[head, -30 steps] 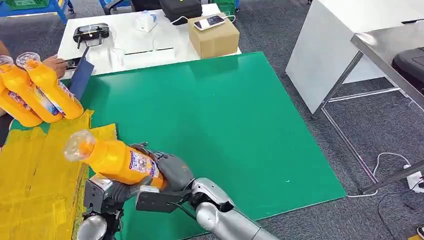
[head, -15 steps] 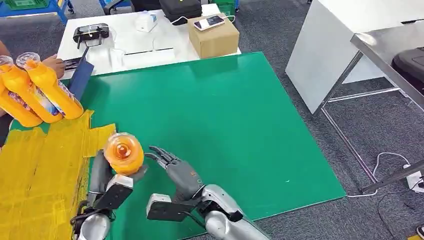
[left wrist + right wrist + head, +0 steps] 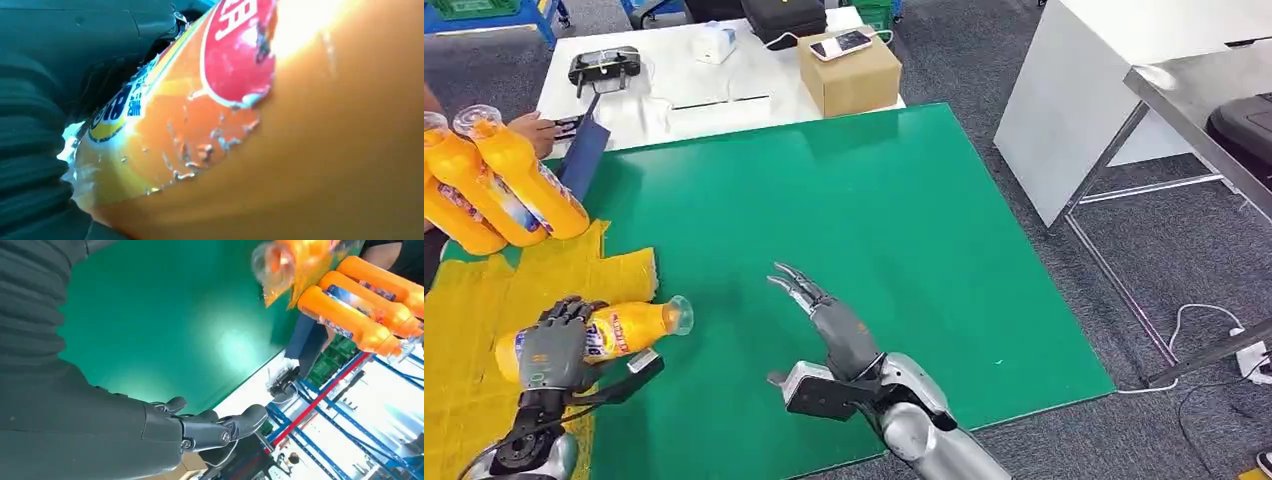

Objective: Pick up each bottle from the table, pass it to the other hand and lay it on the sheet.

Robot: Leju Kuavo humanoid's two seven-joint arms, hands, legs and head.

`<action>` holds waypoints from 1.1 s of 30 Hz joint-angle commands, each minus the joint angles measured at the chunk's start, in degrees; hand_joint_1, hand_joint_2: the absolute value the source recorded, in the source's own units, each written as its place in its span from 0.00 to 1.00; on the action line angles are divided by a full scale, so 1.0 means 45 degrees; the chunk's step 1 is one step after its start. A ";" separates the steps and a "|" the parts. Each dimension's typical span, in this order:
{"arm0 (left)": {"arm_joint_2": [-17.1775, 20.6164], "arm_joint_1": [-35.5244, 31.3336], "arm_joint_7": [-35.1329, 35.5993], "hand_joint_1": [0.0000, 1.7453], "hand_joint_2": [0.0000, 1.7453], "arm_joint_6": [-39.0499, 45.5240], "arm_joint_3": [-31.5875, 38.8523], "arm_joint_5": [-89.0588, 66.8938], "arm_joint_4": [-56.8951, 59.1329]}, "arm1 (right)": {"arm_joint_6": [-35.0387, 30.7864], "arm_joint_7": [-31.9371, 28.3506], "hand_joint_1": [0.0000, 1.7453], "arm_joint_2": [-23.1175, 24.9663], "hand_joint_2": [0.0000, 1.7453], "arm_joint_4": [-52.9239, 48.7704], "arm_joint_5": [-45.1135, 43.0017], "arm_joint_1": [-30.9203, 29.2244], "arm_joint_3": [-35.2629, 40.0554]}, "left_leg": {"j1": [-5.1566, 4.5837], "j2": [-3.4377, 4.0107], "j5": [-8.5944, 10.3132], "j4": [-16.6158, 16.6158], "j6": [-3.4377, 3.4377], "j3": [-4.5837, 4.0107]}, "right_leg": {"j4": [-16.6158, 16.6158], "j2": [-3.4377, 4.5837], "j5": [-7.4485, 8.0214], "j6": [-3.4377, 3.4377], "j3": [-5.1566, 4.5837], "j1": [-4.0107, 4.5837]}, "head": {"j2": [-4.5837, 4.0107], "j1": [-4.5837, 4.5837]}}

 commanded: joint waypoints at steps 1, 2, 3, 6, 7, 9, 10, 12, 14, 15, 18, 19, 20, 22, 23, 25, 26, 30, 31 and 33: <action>0.1013 -0.0842 0.0365 1.00 1.00 -0.1442 -0.0365 0.0123 0.2888 | 0.0097 0.0032 0.00 -0.0498 1.00 0.0215 -0.0202 -0.0765 0.0109 | 0.0009 -0.0047 -0.0010 0.0003 -0.0006 0.0025 | -0.0005 0.0035 -0.0006 -0.0017 0.0032 -0.0001 | 0.0000 0.0000; 0.1204 -0.1059 0.0372 1.00 1.00 -0.1437 -0.0350 -0.0125 0.3564 | 0.0127 0.0070 0.00 -0.0479 1.00 0.0300 -0.0235 -0.0889 0.0113 | 0.0010 -0.0066 -0.0021 0.0008 -0.0009 0.0050 | 0.0002 0.0058 -0.0016 -0.0029 0.0057 -0.0006 | 0.0000 0.0005; 0.1265 -0.1200 0.0381 1.00 1.00 -0.1470 -0.0345 -0.0125 0.3990 | 0.0157 0.0108 0.00 -0.0486 1.00 0.0370 -0.0238 -0.0959 0.0122 | -0.0009 -0.0047 -0.0006 -0.0007 -0.0007 0.0037 | -0.0004 0.0045 -0.0003 -0.0023 0.0040 -0.0019 | 0.0000 0.0005; 0.1470 -0.1716 0.0429 1.00 1.00 -0.1692 -0.0351 -0.0120 0.4984 | 0.0208 0.0169 0.00 -0.0500 1.00 0.0571 -0.0223 -0.1021 0.0117 | -0.0011 -0.0054 -0.0009 -0.0009 -0.0022 0.0070 | -0.0001 0.0078 -0.0003 -0.0045 0.0069 -0.0025 | 0.0000 0.0000; 0.1549 -0.1895 0.0201 0.18 1.00 -0.1935 -0.0308 -0.0093 0.5199 | 0.0216 0.0167 0.00 -0.0535 1.00 0.0591 -0.0224 -0.0993 0.0110 | -0.0023 -0.0040 -0.0005 -0.0018 -0.0018 0.0079 | -0.0006 0.0066 0.0002 -0.0037 0.0073 -0.0037 | 0.0000 -0.0005; 0.1469 -0.1860 -0.0065 0.00 1.00 -0.1796 -0.0191 0.0194 0.5142 | 0.0224 0.0166 0.00 -0.0568 1.00 0.0573 -0.0222 -0.0919 0.0062 | -0.0021 -0.0052 0.0000 -0.0018 -0.0016 0.0097 | -0.0007 0.0045 0.0003 -0.0033 0.0091 -0.0032 | 0.0000 -0.0005; 0.1430 -0.1834 -0.0292 0.00 1.00 -0.1936 -0.0125 0.0308 0.5054 | 0.0220 0.0173 0.00 -0.0575 1.00 0.0571 -0.0212 -0.0895 0.0042 | -0.0012 -0.0059 -0.0001 -0.0013 -0.0024 0.0113 | -0.0001 0.0074 0.0005 -0.0049 0.0103 -0.0026 | 0.0000 0.0000; 0.1350 -0.1698 -0.0130 0.00 1.00 -0.1883 -0.0140 0.0117 0.4718 | 0.0211 0.0188 0.00 -0.0584 1.00 0.0572 -0.0192 -0.0843 0.0012 | -0.0030 -0.0026 -0.0002 -0.0020 -0.0015 0.0112 | 0.0016 0.0063 0.0006 -0.0031 0.0089 -0.0033 | 0.0000 -0.0010; 0.1334 -0.1634 -0.0109 0.00 1.00 -0.2007 -0.0124 0.0067 0.4529 | 0.0201 0.0207 0.00 -0.0586 1.00 0.0566 -0.0172 -0.0825 -0.0004 | -0.0024 -0.0038 0.0009 -0.0023 -0.0030 0.0124 | 0.0017 0.0070 0.0014 -0.0046 0.0092 -0.0029 | 0.0000 -0.0005; 0.1334 -0.1634 -0.0109 0.00 1.00 -0.2007 -0.0124 0.0067 0.4529 | 0.0201 0.0207 0.00 -0.0586 1.00 0.0566 -0.0172 -0.0825 -0.0004 | -0.0025 -0.0029 0.0017 -0.0022 -0.0036 0.0123 | 0.0020 0.0050 0.0016 -0.0046 0.0091 -0.0027 | 0.0000 0.0000; 0.1334 -0.1634 -0.0109 0.00 1.00 -0.2007 -0.0124 0.0067 0.4529 | 0.0201 0.0207 0.00 -0.0586 1.00 0.0566 -0.0172 -0.0825 -0.0004 | -0.0014 -0.0045 0.0024 -0.0017 -0.0055 0.0125 | 0.0020 0.0089 0.0030 -0.0076 0.0093 -0.0019 | 0.0000 -0.0005; 0.1334 -0.1634 -0.0109 0.00 1.00 -0.2007 -0.0124 0.0067 0.4529 | 0.0201 0.0207 0.00 -0.0586 1.00 0.0566 -0.0172 -0.0825 -0.0004 | -0.0023 -0.0036 0.0029 -0.0022 -0.0052 0.0128 | 0.0024 0.0069 0.0028 -0.0068 0.0093 -0.0027 | 0.0000 -0.0005; 0.1344 -0.1615 -0.0033 0.00 1.00 -0.2008 -0.0143 -0.0036 0.4459 | 0.0189 0.0234 0.00 -0.0581 1.00 0.0570 -0.0139 -0.0823 -0.0007 | -0.0027 -0.0028 0.0029 -0.0022 -0.0050 0.0130 | 0.0028 0.0058 0.0025 -0.0064 0.0094 -0.0030 | 0.0000 0.0000; 0.1441 -0.1420 -0.0202 0.00 1.00 -0.2257 -0.0318 -0.0037 0.4121 | 0.0189 0.0263 0.00 -0.0651 1.00 0.0542 -0.0111 -0.0738 -0.0081 | -0.0025 -0.0034 0.0030 -0.0022 -0.0052 0.0132 | 0.0026 0.0065 0.0028 -0.0069 0.0096 -0.0029 | 0.0000 0.0000; 0.1483 -0.1310 -0.0253 0.00 1.00 -0.2312 -0.0352 -0.0066 0.3954 | 0.0186 0.0268 0.00 -0.0669 1.00 0.0545 -0.0104 -0.0714 -0.0112 | -0.0015 -0.0047 0.0027 -0.0022 -0.0057 0.0133 | 0.0021 0.0086 0.0030 -0.0079 0.0100 -0.0022 | 0.0000 -0.0005; 0.1633 -0.0884 -0.0638 0.00 1.00 -0.2531 -0.0362 0.0225 0.3221 | 0.0136 0.0272 0.00 -0.0713 0.00 0.0520 -0.0100 -0.0623 -0.0271 | -0.0013 -0.0041 0.0025 -0.0022 -0.0058 0.0145 | 0.0019 0.0093 0.0030 -0.0081 0.0108 -0.0021 | 0.0000 -0.0005; 0.1685 -0.0732 -0.0685 0.00 1.00 -0.2559 -0.0338 0.0292 0.2914 | 0.0130 0.0268 0.00 -0.0697 0.00 0.0526 -0.0115 -0.0603 -0.0338 | -0.0016 -0.0029 0.0022 -0.0022 -0.0058 0.0151 | 0.0022 0.0099 0.0029 -0.0079 0.0112 -0.0023 | 0.0000 -0.0005; 0.0494 0.0363 -0.3539 0.00 0.00 -0.3143 0.0913 0.4792 -0.0404 | -0.1228 -0.0616 0.00 -0.0110 0.00 -0.0233 0.0231 0.0563 -0.1588 | -0.0011 -0.0015 0.0013 -0.0017 -0.0056 0.0149 | 0.0022 0.0115 0.0028 -0.0078 0.0111 -0.0018 | 0.0000 -0.0005; -0.0420 0.0831 -0.4421 0.00 0.00 -0.5155 0.1471 0.7809 -0.1980 | -0.1500 -0.0711 0.00 0.0135 0.00 -0.0819 0.0270 0.1179 -0.1969 | -0.0019 -0.0031 0.0019 -0.0019 -0.0049 0.0141 | 0.0023 0.0066 0.0021 -0.0067 0.0110 -0.0023 | 0.0000 -0.0005; -0.0797 0.1612 -0.5360 0.00 0.00 -0.7034 0.0992 1.0025 -0.4147 | -0.1178 -0.0487 0.00 0.0141 0.00 -0.1152 0.0083 0.1443 -0.2156 | -0.0025 -0.0079 0.0024 -0.0011 -0.0043 0.0121 | 0.0028 0.0007 0.0007 -0.0059 0.0094 -0.0028 | 0.0000 0.0000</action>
